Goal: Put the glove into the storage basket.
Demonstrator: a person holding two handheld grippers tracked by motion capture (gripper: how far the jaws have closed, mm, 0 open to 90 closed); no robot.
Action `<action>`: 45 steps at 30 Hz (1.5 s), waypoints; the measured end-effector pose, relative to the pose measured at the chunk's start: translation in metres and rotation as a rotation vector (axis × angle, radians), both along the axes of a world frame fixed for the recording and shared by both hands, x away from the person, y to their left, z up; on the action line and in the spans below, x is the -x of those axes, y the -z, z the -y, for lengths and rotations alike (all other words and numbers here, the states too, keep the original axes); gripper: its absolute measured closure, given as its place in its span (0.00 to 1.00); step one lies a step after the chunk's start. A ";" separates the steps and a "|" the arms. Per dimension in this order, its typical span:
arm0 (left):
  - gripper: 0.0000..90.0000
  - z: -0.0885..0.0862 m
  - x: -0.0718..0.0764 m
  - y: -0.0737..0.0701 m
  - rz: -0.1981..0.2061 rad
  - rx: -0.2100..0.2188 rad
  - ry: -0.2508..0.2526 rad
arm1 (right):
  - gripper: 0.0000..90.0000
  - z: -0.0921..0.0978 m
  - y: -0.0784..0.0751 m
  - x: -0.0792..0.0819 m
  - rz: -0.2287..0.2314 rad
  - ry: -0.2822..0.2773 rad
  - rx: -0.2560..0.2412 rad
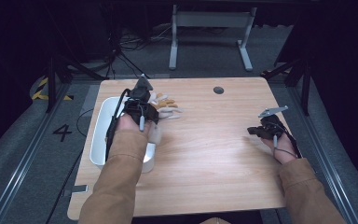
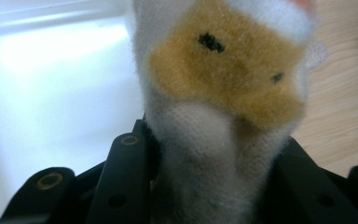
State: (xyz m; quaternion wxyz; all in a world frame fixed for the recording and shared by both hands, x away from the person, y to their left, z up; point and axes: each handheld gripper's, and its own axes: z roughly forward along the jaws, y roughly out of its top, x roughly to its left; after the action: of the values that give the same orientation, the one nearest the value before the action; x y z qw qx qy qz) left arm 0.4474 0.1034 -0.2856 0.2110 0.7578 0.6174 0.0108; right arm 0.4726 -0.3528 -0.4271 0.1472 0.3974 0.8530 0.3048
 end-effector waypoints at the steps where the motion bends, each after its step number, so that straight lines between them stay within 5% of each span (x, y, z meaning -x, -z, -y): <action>1: 0.74 -0.003 0.000 0.000 -0.001 0.000 -0.009 | 0.99 0.000 0.000 0.000 0.001 0.002 0.003; 15: 0.74 -0.040 -0.004 0.007 0.005 0.020 -0.134 | 0.99 0.006 0.000 0.005 0.000 0.016 -0.003; 34: 0.74 -0.042 -0.002 0.009 0.027 0.023 -0.222 | 0.99 0.015 -0.001 0.008 0.003 0.033 -0.021; 45: 0.74 -0.058 -0.003 0.032 0.012 0.035 -0.288 | 0.99 0.015 0.000 0.008 0.005 0.029 -0.014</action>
State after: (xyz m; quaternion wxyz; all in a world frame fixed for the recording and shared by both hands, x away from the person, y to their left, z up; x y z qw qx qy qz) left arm 0.4501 0.1610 -0.3174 0.2241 0.6577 0.7184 0.0347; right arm 0.4647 -0.3682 -0.4274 0.1509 0.4102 0.8445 0.3094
